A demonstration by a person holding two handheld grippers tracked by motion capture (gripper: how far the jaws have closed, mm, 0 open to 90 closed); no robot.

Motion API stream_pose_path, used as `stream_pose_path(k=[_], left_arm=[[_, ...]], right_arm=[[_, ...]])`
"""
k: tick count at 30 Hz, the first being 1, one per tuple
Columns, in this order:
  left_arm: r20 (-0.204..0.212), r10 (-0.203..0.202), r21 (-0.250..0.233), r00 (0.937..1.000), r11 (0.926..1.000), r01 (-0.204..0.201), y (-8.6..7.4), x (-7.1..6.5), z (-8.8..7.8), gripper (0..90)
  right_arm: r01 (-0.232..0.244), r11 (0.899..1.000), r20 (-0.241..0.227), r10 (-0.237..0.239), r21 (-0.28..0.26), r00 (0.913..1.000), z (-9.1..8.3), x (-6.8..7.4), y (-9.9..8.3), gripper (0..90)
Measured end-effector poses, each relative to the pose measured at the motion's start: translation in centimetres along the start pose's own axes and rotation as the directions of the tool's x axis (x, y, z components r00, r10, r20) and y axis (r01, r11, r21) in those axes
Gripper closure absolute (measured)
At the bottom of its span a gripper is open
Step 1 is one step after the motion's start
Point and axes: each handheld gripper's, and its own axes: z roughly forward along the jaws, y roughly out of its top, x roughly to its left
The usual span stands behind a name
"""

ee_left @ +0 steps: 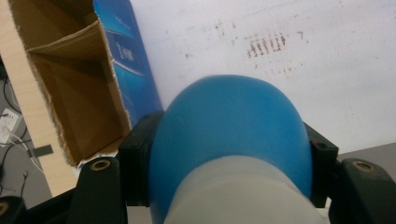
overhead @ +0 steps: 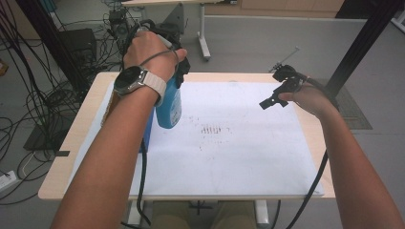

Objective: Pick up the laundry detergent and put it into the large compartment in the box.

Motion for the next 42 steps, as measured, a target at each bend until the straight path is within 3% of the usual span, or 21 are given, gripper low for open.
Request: stream_pose_path(k=[13, 31, 36, 42], left_arm=[[0.009, -0.046, -0.037, 0.9989, 0.9982, 0.047, -0.6, 1.8, -1.6, 37.4], [0.014, -0.089, -0.034, 0.9959, 0.9954, 0.090, -0.3, 4.2, -3.1, 37.3], [0.025, -0.103, -0.042, 0.9943, 0.9937, 0.104, -0.4, 5.2, -3.1, 37.4], [0.004, -0.102, -0.046, 0.9947, 0.9937, 0.102, -0.5, 5.9, -2.7, 37.3]], right_arm=[[0.008, 1.000, -0.006, -0.008, 0.006, 0.9999, 0.4, -0.2, 0.3, 10.8], [-0.002, 1.000, -0.005, 0.002, -0.005, 1.0000, 0.3, -0.8, 0.3, 10.7], [0.011, 1.000, -0.008, -0.011, 0.004, 0.9999, 0.6, -0.6, 0.8, 10.7], [0.005, 1.000, -0.004, -0.004, 0.013, 1.0000, 0.9, -0.5, 1.1, 10.7]])
